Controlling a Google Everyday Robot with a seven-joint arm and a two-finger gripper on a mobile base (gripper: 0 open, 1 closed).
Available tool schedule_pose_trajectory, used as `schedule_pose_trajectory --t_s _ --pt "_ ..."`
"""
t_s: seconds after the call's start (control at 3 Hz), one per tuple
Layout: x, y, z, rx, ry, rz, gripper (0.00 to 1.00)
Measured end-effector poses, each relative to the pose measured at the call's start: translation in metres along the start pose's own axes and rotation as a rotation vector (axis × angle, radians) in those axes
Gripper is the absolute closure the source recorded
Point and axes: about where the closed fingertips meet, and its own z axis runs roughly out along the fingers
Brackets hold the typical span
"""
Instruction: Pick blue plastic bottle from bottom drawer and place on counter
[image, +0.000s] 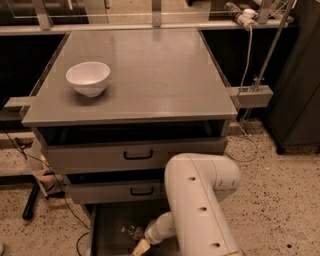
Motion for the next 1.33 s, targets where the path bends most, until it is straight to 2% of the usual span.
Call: schedule_pose_trajectory --t_s 0.33,0.67,1.33 --pt "0.007 -0.008 0.015 -0.002 0.008 -0.01 0.0" --pt "0.016 -0.009 0.029 -0.027 0.009 -0.007 0.18" --pt "0.016 -0.009 0.028 -0.029 0.01 -0.005 0.66"
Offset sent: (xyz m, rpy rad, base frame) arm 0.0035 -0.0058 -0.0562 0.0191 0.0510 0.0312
